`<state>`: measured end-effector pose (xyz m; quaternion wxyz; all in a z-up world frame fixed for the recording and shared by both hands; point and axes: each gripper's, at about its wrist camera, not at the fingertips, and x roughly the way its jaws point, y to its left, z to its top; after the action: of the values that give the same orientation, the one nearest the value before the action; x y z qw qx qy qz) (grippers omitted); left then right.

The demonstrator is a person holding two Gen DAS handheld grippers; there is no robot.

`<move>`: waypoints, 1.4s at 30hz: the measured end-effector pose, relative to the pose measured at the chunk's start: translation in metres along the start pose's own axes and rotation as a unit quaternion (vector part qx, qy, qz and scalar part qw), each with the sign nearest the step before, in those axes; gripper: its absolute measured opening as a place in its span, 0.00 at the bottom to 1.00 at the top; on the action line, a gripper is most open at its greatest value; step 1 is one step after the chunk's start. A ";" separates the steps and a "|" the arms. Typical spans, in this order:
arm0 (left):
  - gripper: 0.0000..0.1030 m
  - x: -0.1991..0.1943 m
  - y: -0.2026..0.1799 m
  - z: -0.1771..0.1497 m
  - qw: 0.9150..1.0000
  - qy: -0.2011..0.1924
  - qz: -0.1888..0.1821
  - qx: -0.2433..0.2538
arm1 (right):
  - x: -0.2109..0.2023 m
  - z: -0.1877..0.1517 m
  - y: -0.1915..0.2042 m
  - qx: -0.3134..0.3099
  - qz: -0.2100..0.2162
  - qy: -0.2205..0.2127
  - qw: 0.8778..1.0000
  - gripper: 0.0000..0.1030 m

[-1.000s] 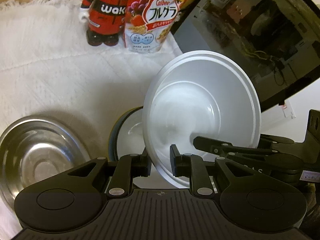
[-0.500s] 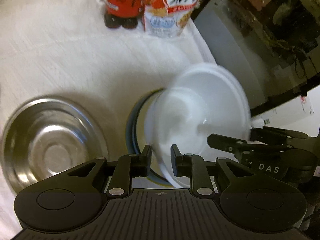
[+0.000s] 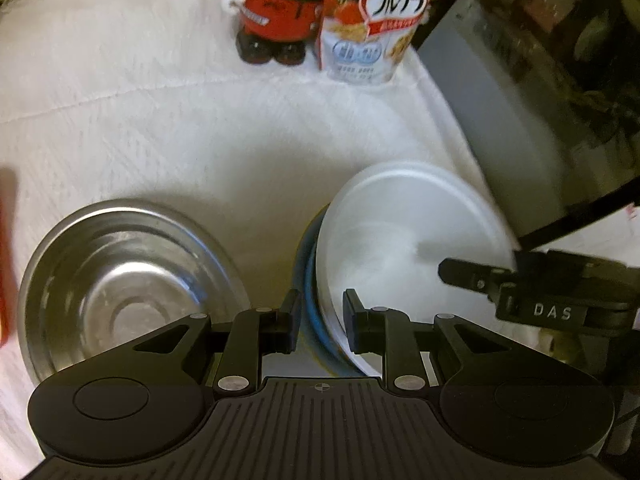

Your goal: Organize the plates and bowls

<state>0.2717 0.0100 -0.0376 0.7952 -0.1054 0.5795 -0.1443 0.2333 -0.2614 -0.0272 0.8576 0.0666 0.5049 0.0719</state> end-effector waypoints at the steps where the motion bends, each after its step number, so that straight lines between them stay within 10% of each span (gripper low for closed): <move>1: 0.25 0.003 0.001 0.000 1.000 0.003 0.003 -0.001 | 0.002 0.000 0.002 -0.002 -0.003 -0.001 1.000 0.67; 26: 0.35 0.012 0.000 -0.005 0.999 -0.007 -0.004 0.042 | 0.044 -0.028 -0.002 0.025 0.012 0.048 0.998 0.69; 42: 0.29 -0.007 0.002 -0.020 0.997 -0.038 -0.019 0.058 | 0.020 -0.035 0.011 0.004 -0.068 -0.055 0.996 0.70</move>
<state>0.2509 0.0139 -0.0381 0.8185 -0.0756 0.5376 -0.1883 0.2117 -0.2451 -0.0586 0.8868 0.0392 0.4604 0.0077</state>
